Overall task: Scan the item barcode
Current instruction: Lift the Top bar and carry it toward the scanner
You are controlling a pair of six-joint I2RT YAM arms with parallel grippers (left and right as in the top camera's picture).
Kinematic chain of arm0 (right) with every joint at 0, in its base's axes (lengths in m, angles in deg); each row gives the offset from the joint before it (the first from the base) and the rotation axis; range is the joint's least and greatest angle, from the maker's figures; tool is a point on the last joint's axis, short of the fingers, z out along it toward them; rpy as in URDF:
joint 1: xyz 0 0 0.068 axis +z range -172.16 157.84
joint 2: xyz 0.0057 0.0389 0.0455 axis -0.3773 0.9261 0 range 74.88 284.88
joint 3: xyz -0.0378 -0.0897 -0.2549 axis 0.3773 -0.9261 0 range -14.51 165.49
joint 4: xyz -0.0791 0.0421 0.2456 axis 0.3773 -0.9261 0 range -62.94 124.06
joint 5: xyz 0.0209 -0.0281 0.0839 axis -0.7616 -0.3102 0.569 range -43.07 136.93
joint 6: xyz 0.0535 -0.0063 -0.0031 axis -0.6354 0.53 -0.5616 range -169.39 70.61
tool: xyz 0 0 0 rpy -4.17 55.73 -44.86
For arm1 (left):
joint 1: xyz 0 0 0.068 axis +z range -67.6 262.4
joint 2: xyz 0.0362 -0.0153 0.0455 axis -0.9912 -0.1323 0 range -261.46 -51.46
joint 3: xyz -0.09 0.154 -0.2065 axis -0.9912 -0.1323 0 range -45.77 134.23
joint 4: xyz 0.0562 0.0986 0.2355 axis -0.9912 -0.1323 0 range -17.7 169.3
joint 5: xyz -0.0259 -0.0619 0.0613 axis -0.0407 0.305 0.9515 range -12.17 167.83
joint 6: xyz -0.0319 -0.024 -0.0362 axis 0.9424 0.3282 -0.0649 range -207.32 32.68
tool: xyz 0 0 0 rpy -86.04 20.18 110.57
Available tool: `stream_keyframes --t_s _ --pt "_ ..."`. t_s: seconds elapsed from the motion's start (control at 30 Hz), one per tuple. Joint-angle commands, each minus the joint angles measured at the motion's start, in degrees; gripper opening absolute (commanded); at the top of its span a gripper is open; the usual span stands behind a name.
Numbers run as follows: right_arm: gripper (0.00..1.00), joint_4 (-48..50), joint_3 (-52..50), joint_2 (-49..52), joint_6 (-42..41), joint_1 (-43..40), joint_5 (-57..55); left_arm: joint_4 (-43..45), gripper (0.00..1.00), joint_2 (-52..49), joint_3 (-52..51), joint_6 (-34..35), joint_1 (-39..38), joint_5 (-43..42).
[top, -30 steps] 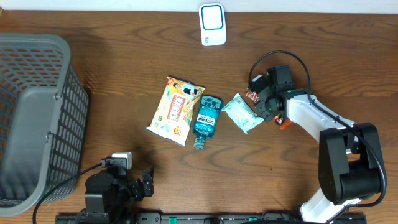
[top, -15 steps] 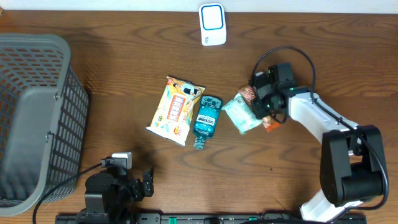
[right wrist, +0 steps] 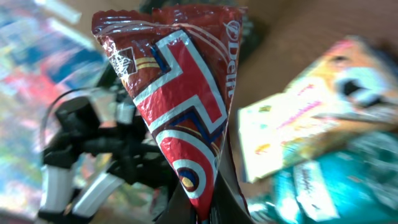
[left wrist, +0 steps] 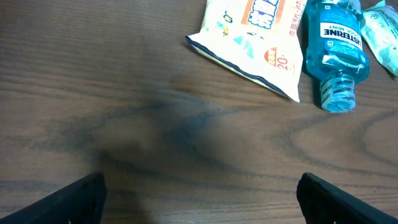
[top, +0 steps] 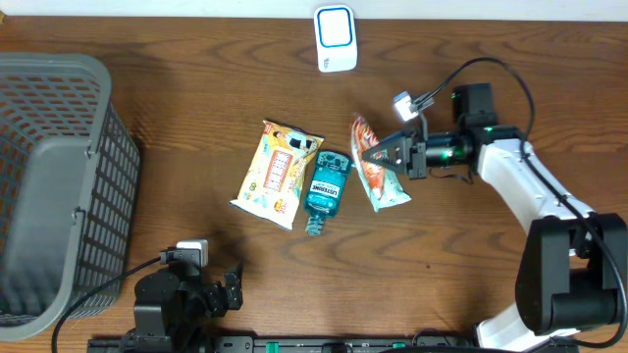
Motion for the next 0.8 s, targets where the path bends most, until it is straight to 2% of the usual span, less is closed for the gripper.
stream_keyframes --t_s 0.0,0.13,0.33,0.77 --pt "0.01 0.0 -0.5 -0.7 1.6 3.1 6.7 -1.8 0.98 0.1 -0.5 0.3 -0.1 0.1" --pt "0.01 -0.1 -0.5 -0.7 -3.2 5.9 6.8 -1.8 0.98 0.1 -0.5 0.3 -0.1 0.1" --pt "0.01 0.2 -0.5 -0.7 0.2 6.8 6.8 -1.8 0.98 0.1 -0.5 0.3 -0.1 0.1" --pt "0.01 -0.1 -0.5 -0.7 0.1 6.8 6.8 -1.8 0.98 0.1 -0.5 0.3 -0.1 0.1"
